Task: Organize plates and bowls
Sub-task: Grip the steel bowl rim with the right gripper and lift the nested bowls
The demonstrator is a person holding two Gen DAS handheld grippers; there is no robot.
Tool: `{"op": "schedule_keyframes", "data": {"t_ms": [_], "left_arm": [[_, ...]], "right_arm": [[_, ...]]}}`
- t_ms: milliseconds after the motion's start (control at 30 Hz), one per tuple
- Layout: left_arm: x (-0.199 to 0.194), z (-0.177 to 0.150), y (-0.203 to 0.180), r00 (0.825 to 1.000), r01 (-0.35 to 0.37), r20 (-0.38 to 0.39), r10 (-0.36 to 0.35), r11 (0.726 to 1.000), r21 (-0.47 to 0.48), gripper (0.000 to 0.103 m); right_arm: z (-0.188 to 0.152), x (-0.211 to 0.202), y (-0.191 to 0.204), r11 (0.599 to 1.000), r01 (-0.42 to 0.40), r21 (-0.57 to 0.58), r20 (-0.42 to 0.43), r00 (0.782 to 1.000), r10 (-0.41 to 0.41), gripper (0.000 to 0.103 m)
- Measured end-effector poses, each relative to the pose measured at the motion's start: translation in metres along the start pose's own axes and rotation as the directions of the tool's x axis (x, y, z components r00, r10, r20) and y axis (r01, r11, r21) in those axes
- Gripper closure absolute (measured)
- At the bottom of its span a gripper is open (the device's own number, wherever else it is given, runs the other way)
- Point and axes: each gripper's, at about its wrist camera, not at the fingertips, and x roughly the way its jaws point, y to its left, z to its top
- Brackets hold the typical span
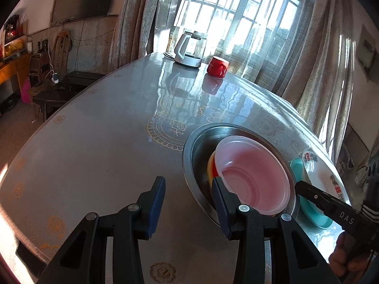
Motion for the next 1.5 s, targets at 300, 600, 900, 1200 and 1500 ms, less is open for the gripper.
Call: {"op": "schedule_keyframes", "data": {"t_ms": [300,600,900,1200,1500], "left_arm": [[0.030,0.006,-0.005,0.998,-0.032,-0.056,0.036,0.998,0.058,0.073],[0.039,0.007,-0.003,0.997,-0.025,-0.078,0.027,0.999,0.025,0.072],[0.036,0.004,0.003,0.999,0.002,-0.047,-0.001,1.000,0.018,0.070],[0.035,0.002,0.012,0.997,0.062,-0.052,-0.062,0.998,-0.010,0.069],[0.025,-0.004,0.007,0.997,0.063,-0.050,-0.061,0.998,0.028,0.077]], "right_arm": [[0.009,0.020,0.007,0.998,0.019,-0.052,-0.058,0.998,-0.022,0.082],[0.017,0.024,0.006,0.996,0.026,-0.081,-0.082,0.996,-0.033,0.081],[0.019,0.025,-0.001,0.996,0.060,-0.069,-0.094,0.993,-0.066,0.063],[0.018,0.024,0.006,0.996,0.042,-0.082,-0.099,0.994,-0.050,0.076],[0.014,0.028,0.021,0.991,-0.007,-0.130,-0.137,0.990,-0.011,0.075]]}}
